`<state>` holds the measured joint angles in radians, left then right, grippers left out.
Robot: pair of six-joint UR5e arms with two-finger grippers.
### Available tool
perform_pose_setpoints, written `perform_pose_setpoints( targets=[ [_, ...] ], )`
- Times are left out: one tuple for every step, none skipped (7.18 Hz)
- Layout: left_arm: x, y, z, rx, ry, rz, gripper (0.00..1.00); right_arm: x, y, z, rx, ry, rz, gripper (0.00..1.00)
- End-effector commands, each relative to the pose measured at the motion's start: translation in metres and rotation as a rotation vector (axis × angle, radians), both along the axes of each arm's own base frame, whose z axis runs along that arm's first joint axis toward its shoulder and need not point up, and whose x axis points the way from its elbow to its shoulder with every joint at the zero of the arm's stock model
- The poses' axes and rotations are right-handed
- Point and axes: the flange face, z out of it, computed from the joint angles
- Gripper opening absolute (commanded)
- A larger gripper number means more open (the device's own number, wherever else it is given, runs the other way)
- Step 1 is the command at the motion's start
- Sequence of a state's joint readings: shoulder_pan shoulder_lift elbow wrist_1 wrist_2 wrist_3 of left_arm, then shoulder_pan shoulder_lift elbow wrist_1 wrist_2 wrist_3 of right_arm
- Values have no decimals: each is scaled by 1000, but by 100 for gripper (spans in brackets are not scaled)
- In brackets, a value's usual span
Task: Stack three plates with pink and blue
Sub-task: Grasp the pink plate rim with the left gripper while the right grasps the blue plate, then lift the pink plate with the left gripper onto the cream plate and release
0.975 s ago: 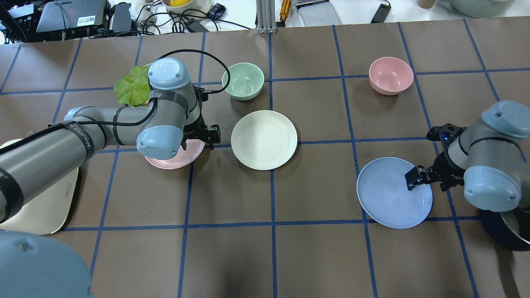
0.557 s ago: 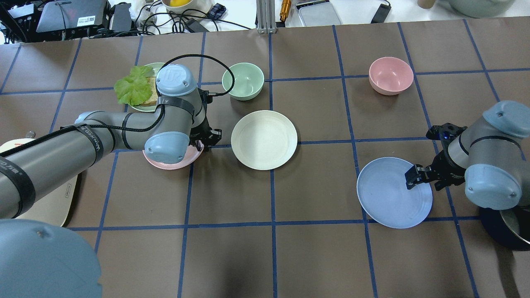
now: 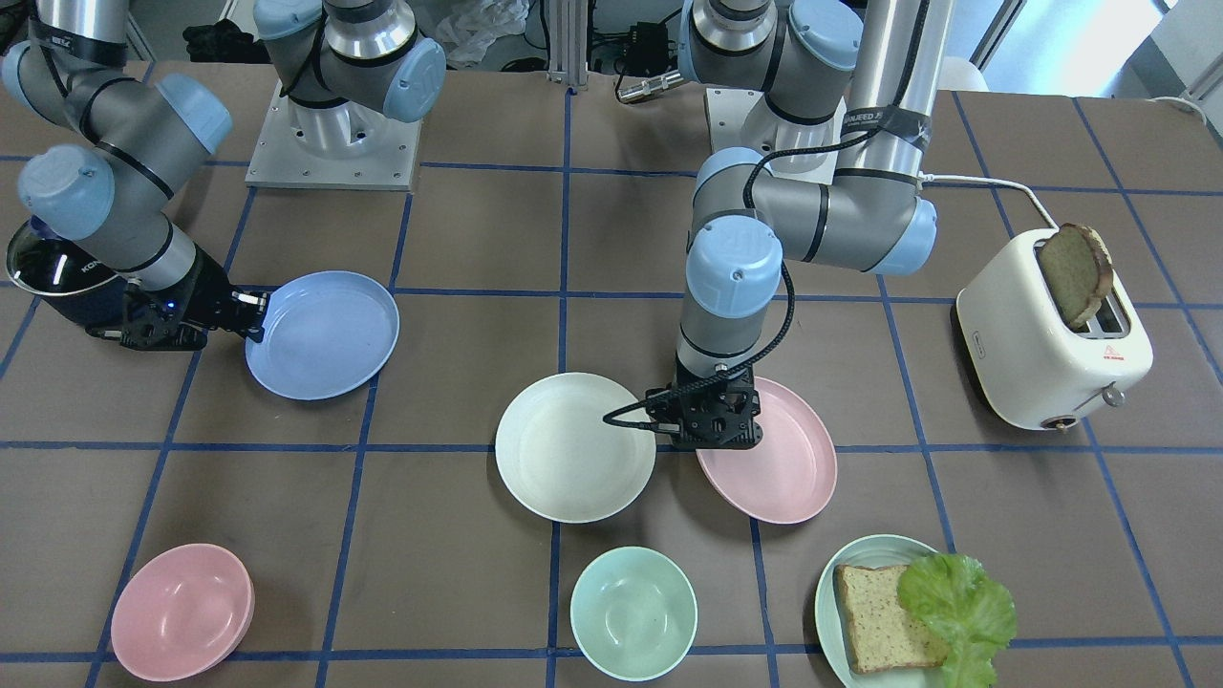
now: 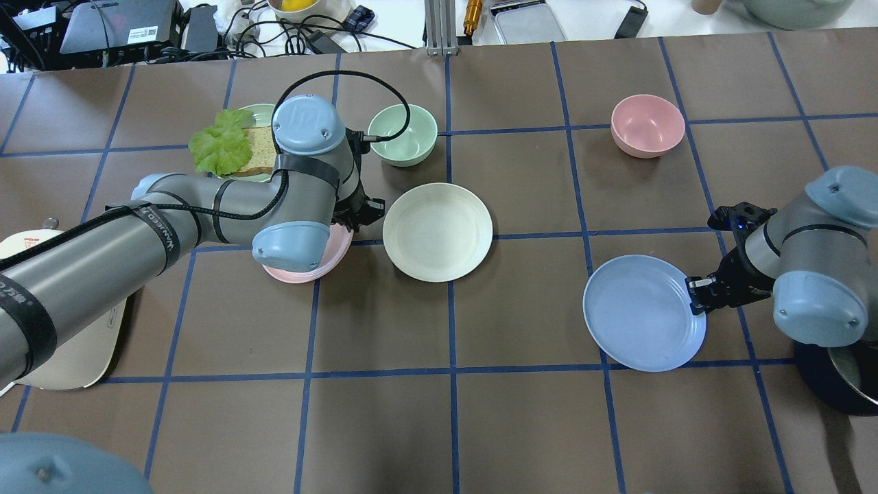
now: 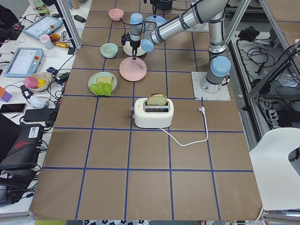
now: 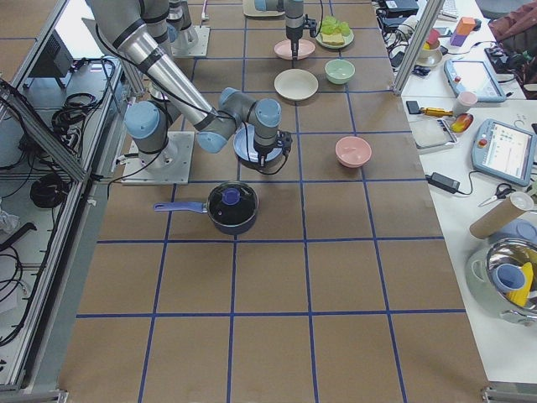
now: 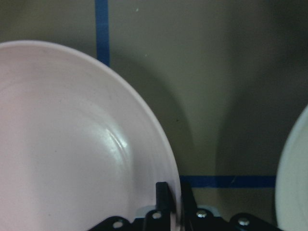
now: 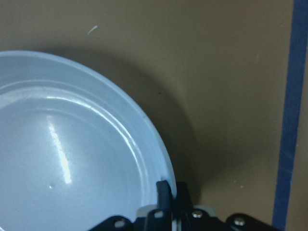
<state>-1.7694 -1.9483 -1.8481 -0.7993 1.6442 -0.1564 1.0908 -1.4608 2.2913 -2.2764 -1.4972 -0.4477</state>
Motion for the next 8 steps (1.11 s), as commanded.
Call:
perform_pose_setpoints(
  targets=[
    [-73, -2, 35, -40, -1, 52, 0, 0, -1, 5, -11, 3, -6, 0],
    [-108, 3, 48, -25, -3, 68, 0, -6, -11, 16, -27, 13, -8, 0],
    [-149, 10, 61, -52, 27, 88, 0, -10, -20, 27, -8, 3, -6, 0],
    [-182, 16, 62, -64, 51, 111, 0, -16, -31, 41, 13, -7, -8, 0],
    [-200, 19, 52, -56, 52, 102, 0, -21, -43, 53, 9, -5, -6, 0],
    [-209, 17, 39, -42, 47, 99, 0, -23, -53, 70, -16, 5, -5, 0],
    [-212, 16, 29, -31, 44, 126, 0, -28, -62, 81, 5, -8, -5, 0],
    [-212, 15, 20, -22, 34, 127, 0, -30, -72, 97, 5, -6, -2, 0]
  ],
)
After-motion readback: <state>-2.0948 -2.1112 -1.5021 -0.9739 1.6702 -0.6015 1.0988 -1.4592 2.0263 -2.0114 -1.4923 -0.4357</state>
